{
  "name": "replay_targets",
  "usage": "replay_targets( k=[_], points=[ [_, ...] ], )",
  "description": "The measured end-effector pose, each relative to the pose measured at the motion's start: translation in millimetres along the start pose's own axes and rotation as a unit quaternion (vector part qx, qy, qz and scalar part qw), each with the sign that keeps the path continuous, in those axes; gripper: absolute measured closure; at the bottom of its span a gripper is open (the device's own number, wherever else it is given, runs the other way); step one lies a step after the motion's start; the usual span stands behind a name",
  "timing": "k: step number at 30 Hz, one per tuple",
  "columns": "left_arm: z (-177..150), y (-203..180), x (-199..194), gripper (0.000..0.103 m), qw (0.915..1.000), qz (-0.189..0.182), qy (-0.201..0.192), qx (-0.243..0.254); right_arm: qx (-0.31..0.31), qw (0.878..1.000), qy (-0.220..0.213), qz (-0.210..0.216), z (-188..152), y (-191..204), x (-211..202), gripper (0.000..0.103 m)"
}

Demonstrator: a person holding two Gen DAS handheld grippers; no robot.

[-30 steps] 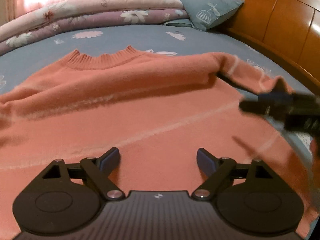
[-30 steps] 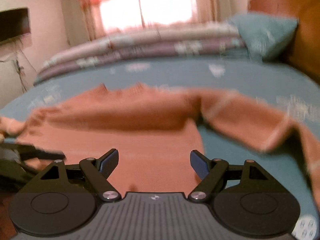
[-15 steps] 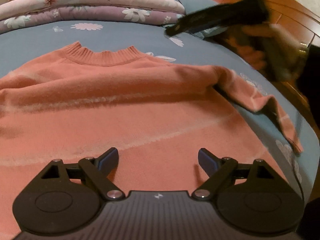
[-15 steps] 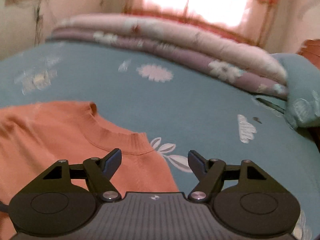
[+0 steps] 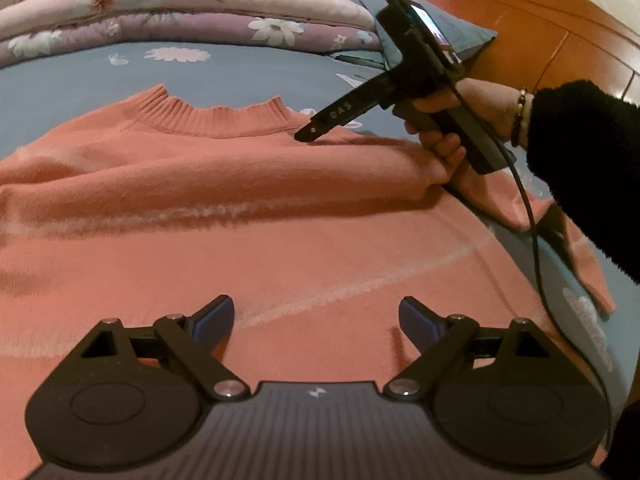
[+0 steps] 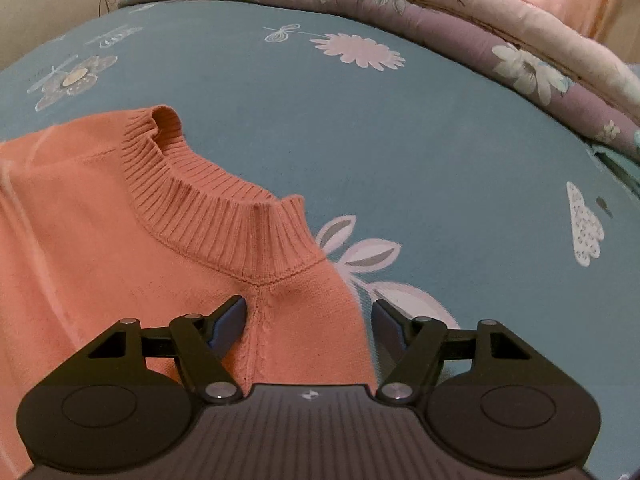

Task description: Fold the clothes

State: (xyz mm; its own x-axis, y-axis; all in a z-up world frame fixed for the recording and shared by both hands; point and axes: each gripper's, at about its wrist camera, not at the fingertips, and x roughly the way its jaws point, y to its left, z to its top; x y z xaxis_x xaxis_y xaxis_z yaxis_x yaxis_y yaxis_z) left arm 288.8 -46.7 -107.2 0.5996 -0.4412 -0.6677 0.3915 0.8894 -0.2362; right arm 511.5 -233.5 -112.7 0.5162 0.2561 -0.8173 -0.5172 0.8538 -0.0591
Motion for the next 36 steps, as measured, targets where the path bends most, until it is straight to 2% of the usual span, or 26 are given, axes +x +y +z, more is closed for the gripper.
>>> replay_targets(
  k=[1, 6, 8, 16, 20, 25, 29, 32, 34, 35, 36],
  points=[
    [-0.4, -1.3, 1.0, 0.013, 1.0, 0.001, -0.001, 0.005, 0.005, 1.0, 0.0, 0.006, -0.4, -0.3, 0.7, 0.038],
    [-1.3, -0.6, 2.7, 0.012, 0.9999, -0.001, -0.005, 0.011, 0.009, 0.999, 0.006, 0.036, 1.4, 0.9, -7.0, 0.075],
    [-1.4, -0.3, 2.9, 0.012, 0.9999, -0.001, -0.005, 0.011, -0.015, 1.0, 0.003, 0.021, 4.0, 8.8, -10.5, 0.078],
    [-0.9, 0.6, 3.1, 0.011, 1.0, -0.005, -0.005, 0.006, -0.057, 0.996, -0.021, -0.06, 29.1, 19.5, -18.2, 0.08],
    [-1.2, 1.1, 2.3, 0.011, 0.9999, -0.011, -0.007, 0.002, -0.051, 0.993, -0.033, -0.104, 44.2, 18.1, -12.5, 0.08],
    [-2.2, -3.8, 3.2, 0.011, 0.9999, -0.006, -0.007, 0.012, -0.061, 0.987, -0.026, -0.147, 54.6, 22.3, 8.1, 0.08],
    [-3.5, -6.4, 3.3, 0.011, 0.9998, -0.006, -0.008, 0.017, -0.056, 0.984, -0.018, -0.166, 56.8, 25.0, 31.6, 0.08],
    [-5.1, -8.6, 3.1, 0.011, 0.9997, -0.004, -0.009, 0.022, -0.039, 0.986, -0.02, -0.162, 58.6, 20.5, 35.8, 0.079],
    [-5.7, -9.5, 3.2, 0.011, 0.9997, -0.004, -0.01, 0.024, -0.027, 0.987, -0.022, -0.157, 57.6, 16.1, 30.4, 0.071],
    [-5.3, -9.4, 3.7, 0.011, 0.9997, -0.004, -0.01, 0.024, -0.022, 0.988, -0.023, -0.154, 56.8, 13.7, 25.7, 0.062],
    [-5.0, -9.2, 4.2, 0.011, 0.9997, -0.004, -0.01, 0.024, -0.016, 0.988, -0.026, -0.151, 56.0, 11.1, 20.3, 0.059]
  ],
)
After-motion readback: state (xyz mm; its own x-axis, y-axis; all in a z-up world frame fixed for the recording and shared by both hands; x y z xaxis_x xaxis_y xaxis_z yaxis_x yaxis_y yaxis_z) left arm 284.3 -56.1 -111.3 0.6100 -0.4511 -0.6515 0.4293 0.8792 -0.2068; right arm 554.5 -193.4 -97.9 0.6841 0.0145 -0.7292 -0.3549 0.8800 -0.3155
